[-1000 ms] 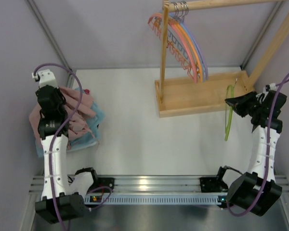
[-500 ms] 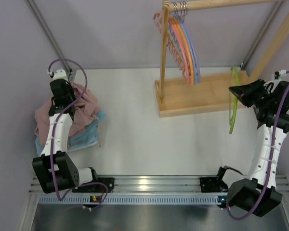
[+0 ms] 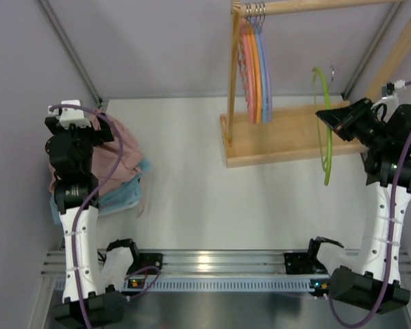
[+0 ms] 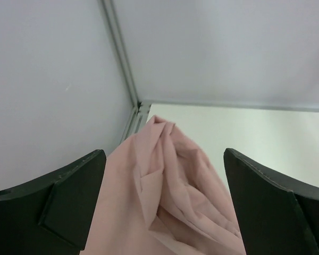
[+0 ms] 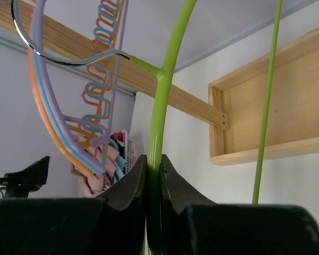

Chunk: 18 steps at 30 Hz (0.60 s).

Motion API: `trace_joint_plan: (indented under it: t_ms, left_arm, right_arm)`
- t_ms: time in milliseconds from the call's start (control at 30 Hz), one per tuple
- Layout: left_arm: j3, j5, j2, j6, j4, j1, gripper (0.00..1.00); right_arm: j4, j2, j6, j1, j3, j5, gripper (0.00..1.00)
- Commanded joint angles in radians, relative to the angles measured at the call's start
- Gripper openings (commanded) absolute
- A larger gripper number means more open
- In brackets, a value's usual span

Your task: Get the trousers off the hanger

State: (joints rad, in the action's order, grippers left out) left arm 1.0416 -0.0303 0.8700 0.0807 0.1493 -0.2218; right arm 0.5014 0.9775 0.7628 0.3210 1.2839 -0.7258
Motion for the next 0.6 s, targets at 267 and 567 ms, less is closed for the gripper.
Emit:
trace_joint_plan:
  t_ms: [267, 567]
  left_arm:
    - [0.080, -0.232, -0.103, -0.067, -0.004, -0.004, 0.99]
    - [0.090, -0.244, -0.111, -0.113, 0.004, -0.004, 0.99]
  right_arm:
    - [-0.139, 0.214, 0.052, -0.151, 0.314, 0.003, 0.00]
    - [-0.162, 0.421, 0.056, -0.246, 0.574, 0.074, 0.00]
